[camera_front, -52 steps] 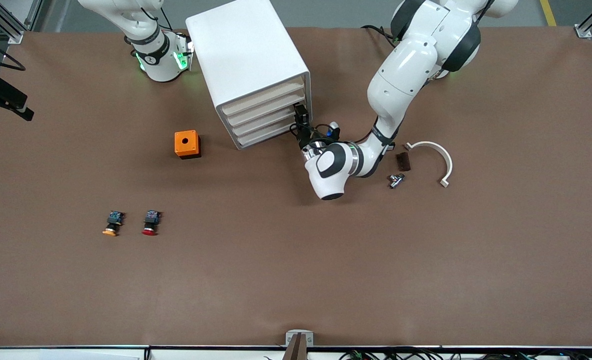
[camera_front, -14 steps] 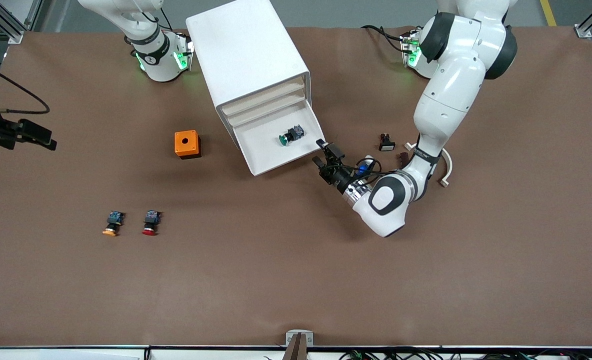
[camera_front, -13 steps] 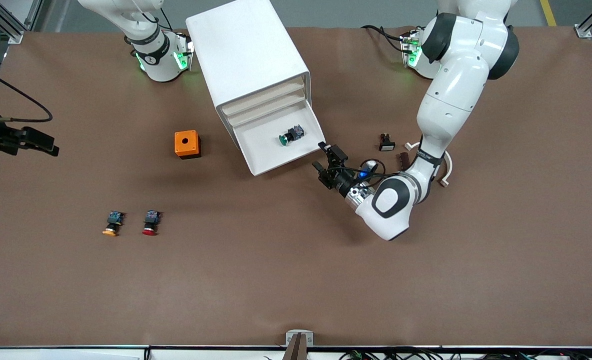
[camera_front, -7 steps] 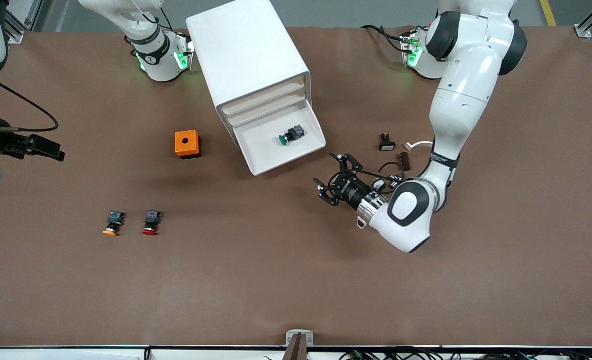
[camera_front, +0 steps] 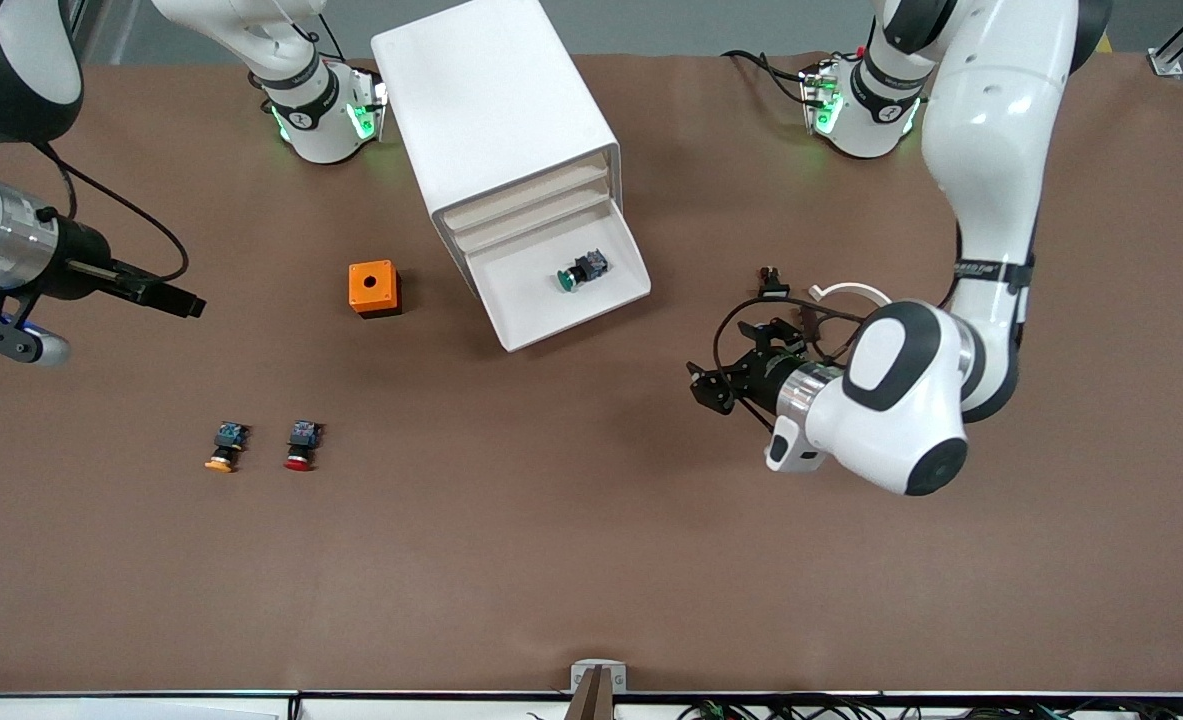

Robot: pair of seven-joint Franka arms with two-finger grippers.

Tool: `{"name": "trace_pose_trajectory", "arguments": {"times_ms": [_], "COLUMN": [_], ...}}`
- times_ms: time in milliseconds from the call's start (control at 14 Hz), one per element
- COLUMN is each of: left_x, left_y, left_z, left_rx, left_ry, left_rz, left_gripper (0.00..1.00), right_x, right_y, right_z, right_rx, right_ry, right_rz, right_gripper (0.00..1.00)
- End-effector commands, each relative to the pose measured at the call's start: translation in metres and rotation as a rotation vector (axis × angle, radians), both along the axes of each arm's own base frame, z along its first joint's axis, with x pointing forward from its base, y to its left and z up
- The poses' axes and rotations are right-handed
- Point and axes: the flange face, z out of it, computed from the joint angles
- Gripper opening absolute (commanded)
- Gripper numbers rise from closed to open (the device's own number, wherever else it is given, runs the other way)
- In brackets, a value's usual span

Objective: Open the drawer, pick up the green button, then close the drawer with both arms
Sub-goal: 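Release the drawer and draw back the left gripper while the right gripper reaches over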

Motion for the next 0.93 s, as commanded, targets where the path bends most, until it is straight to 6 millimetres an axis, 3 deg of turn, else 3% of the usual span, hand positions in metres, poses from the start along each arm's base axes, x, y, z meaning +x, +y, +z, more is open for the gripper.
{"name": "trace_pose_trajectory", "arguments": {"times_ms": [0,143,501,644,859], "left_x": [0.005,0.013,0.014,0.012,0.016], "left_y": [0.006,0.005,-0.039,-0.054,-0.061], "left_z": [0.003,0.004,0.000,-0.005,-0.019], "left_rx": [0.047,0.099,0.227,0.296,0.346], "left_ry": [-0.104,-0.187,-0.399,-0.461,-0.511], "left_rz": [-0.010,-0.004,-0.002,0.013,0.061], "left_gripper": [0.99,0.99,0.99,0.99,0.99], "right_x": [-0.008,-0.013,-0.027,-0.036,-0.052], "right_y": [0.022,0.053,0.122,0.157,0.205], "right_z": [0.005,0.002,-0.007,-0.014,-0.025], "right_rx": [0.002,-0.018,-0.063,-0.077,-0.091], "right_ry": [0.017,0.031,0.047,0.036,0.019], "right_rz": [-0.082,-0.120,-0.217,-0.253,-0.299], "right_gripper": [1.00,1.00,1.00,1.00,1.00]}}
